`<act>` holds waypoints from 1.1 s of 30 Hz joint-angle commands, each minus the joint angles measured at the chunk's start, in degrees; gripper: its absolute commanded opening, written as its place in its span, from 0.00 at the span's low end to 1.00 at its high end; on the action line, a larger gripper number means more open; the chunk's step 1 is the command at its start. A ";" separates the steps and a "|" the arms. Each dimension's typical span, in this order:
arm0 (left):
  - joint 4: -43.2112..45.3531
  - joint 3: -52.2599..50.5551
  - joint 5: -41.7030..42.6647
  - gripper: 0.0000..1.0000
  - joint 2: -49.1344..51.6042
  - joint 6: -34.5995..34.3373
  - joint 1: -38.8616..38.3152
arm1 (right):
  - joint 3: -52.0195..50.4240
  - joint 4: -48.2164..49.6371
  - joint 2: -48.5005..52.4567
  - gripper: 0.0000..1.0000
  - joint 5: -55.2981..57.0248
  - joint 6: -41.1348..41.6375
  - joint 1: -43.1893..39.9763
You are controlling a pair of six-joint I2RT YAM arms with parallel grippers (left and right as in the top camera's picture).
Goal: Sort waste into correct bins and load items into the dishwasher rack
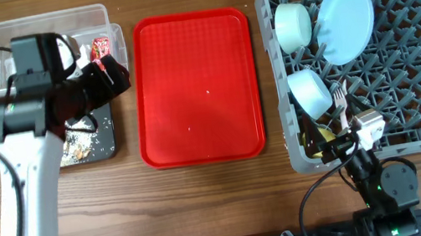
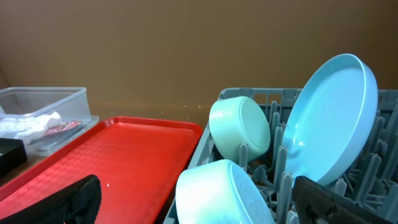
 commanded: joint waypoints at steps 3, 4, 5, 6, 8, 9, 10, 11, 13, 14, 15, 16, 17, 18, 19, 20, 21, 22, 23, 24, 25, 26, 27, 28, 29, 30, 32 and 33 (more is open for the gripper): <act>0.52 -3.61 -1.38 1.00 -17.51 0.33 0.31 | -0.46 0.44 -0.94 1.00 -0.92 0.72 0.20; 1.60 -5.27 -1.66 1.00 -20.09 0.35 0.33 | -0.46 0.44 -0.94 1.00 -0.92 0.72 0.20; 5.03 -8.70 -1.64 1.00 -24.39 0.39 0.33 | -0.46 0.44 -0.94 1.00 -0.92 0.72 0.20; 8.81 -11.96 -1.62 1.00 -27.91 0.42 0.33 | -0.46 0.44 -0.94 1.00 -0.92 0.72 0.20; 19.76 -21.49 -0.55 1.00 -36.85 3.34 0.31 | -0.46 0.44 -0.94 1.00 -0.92 0.72 0.20; 23.50 -25.22 0.31 1.00 -40.24 5.09 0.31 | -0.46 0.44 -0.94 1.00 -0.92 0.72 0.20; 28.11 -30.32 1.09 1.00 -45.03 7.80 0.31 | -0.46 0.44 -0.94 1.00 -0.92 0.74 0.20; 32.26 -35.28 1.27 1.00 -49.57 9.49 0.31 | -0.46 0.44 -0.94 1.00 -0.92 0.74 0.20; 40.26 -45.18 1.22 1.00 -58.53 11.28 0.31 | -0.46 0.44 -0.94 1.00 -0.92 0.74 0.20; 42.62 -48.22 1.27 1.00 -60.98 12.11 0.31 | -0.46 0.44 -0.94 1.00 -0.92 0.72 0.20; 45.40 -51.69 1.29 1.00 -63.89 12.22 0.31 | -0.46 0.44 -0.94 1.00 -0.92 0.74 0.20; 48.06 -55.67 1.31 1.00 -66.77 12.22 0.31 | -0.46 0.44 -0.94 1.00 -0.92 0.72 0.20; 51.78 -61.18 1.53 1.00 -70.38 12.20 0.31 | -0.46 0.44 -0.94 1.00 -0.92 0.72 0.20; 54.14 -64.83 1.90 1.00 -72.59 12.20 0.31 | -0.46 0.44 -0.94 1.00 -0.92 0.72 0.20; 55.41 -67.01 1.95 1.00 -73.92 12.20 0.31 | -0.46 0.44 -0.94 1.00 -0.92 0.74 0.20; 56.46 -68.89 1.95 1.00 -75.23 12.20 0.31 | -0.46 0.44 -0.94 1.00 -0.92 0.72 0.20; 57.40 -71.06 1.90 1.00 -76.89 12.22 0.31 | -0.46 0.44 -0.94 1.00 -0.92 0.72 0.20; 57.57 -72.22 1.88 1.00 -77.94 12.24 0.33 | -0.46 0.44 -0.94 1.00 -0.92 0.72 0.20; 57.86 -73.07 1.86 1.00 -78.20 12.44 0.35 | -0.46 0.44 -0.94 1.00 -0.92 0.72 0.20; 57.92 -73.70 1.88 1.00 -78.20 12.44 0.55 | -0.46 0.44 -0.94 1.00 -0.92 0.72 0.20; 57.88 -74.51 1.86 1.00 -78.20 12.44 0.76 | -0.46 0.44 -0.94 1.00 -0.92 0.72 0.20; 57.90 -75.14 1.88 1.00 -78.18 12.44 0.92 | -0.46 0.44 -0.94 1.00 -0.92 0.72 0.20; 57.94 -75.84 1.88 1.00 -78.20 12.44 1.05 | -0.46 0.44 -0.94 1.00 -0.90 0.74 0.20; 57.96 -76.54 1.86 1.00 -78.20 12.44 1.05 | -0.46 0.44 -0.90 1.00 -0.92 0.72 0.20; 57.96 -77.29 1.88 1.00 -78.20 12.44 1.05 | -0.46 0.44 -0.87 1.00 -0.92 0.72 0.20; 57.96 -78.20 1.88 1.00 -78.20 12.41 1.05 | -0.46 0.44 -0.87 1.00 -0.92 0.72 0.20; 56.11 -78.42 1.90 1.00 -78.20 12.41 1.05 | -0.46 0.44 -0.87 1.00 -0.92 0.72 0.20; 55.74 -78.42 1.90 1.00 -78.20 12.41 1.05 | -0.46 0.44 -0.87 1.00 -0.92 0.70 0.20</act>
